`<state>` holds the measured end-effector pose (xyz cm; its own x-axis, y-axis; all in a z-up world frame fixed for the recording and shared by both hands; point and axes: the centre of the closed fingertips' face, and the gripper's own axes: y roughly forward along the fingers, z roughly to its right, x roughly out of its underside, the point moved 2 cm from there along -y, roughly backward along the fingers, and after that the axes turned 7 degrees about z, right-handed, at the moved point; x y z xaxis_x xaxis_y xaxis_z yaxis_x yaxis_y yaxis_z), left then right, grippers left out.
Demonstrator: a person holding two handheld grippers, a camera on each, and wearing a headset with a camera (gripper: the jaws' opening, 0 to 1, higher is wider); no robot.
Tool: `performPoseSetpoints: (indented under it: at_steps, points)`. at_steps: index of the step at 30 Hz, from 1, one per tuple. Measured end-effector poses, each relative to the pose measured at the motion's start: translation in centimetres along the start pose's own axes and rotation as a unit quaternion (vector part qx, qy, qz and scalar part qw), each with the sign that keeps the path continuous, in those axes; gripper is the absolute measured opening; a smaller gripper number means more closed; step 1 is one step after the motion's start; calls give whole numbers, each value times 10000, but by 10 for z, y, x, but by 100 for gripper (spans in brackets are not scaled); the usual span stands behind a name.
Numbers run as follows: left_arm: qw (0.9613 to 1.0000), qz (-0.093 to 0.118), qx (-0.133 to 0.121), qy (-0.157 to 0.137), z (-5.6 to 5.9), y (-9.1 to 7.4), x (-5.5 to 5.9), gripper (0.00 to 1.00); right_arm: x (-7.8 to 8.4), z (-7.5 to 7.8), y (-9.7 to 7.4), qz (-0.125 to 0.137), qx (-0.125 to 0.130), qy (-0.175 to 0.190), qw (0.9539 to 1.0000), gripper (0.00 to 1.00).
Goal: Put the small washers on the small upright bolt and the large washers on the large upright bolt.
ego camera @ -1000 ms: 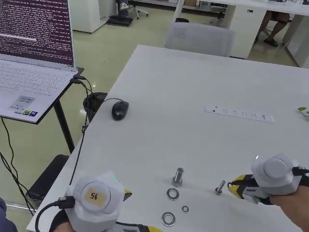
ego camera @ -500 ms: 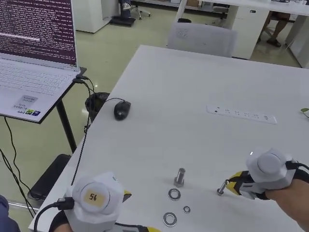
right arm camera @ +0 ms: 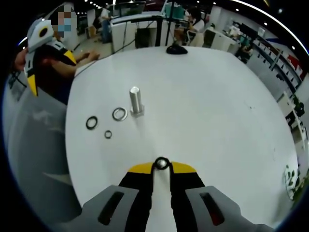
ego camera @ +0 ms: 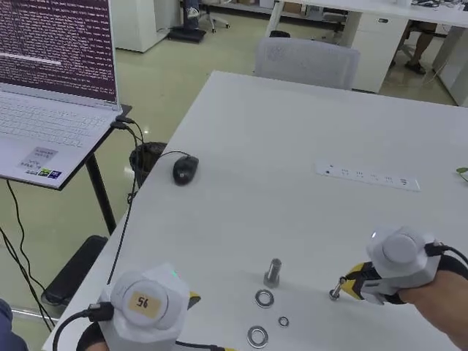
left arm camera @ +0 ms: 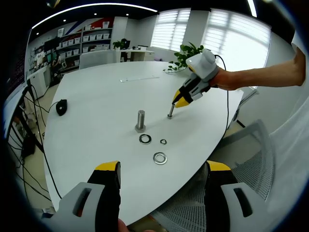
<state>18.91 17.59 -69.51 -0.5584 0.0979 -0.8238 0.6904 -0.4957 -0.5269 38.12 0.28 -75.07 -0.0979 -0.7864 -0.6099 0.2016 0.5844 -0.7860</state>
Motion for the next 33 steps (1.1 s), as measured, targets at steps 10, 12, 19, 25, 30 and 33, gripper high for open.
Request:
performPoseSetpoints:
  at_steps: [10, 12, 19, 25, 30, 33]
  points:
    - [10000, -15, 17, 23, 0, 1, -2, 70, 1, -1, 7, -137, -70, -22, 9999, 14]
    - [10000, -19, 19, 26, 0, 2, -2, 70, 4, 0, 9, -184, -84, -23, 9998, 14]
    - [10000, -38, 23, 22, 1, 2, 0, 70, 15, 0, 21, -301, -149, 66, 9994, 14]
    - [10000, -69, 9, -2, 1, 1, 4, 70, 29, -3, 29, -354, -165, 346, 9986, 14]
    - [10000, -81, -6, -8, 0, 0, 4, 70, 40, -9, 29, -397, -196, 464, 9979, 15]
    - [10000, -78, -12, -4, -1, 0, 4, 70, 47, -14, 27, -426, -216, 534, 9974, 15]
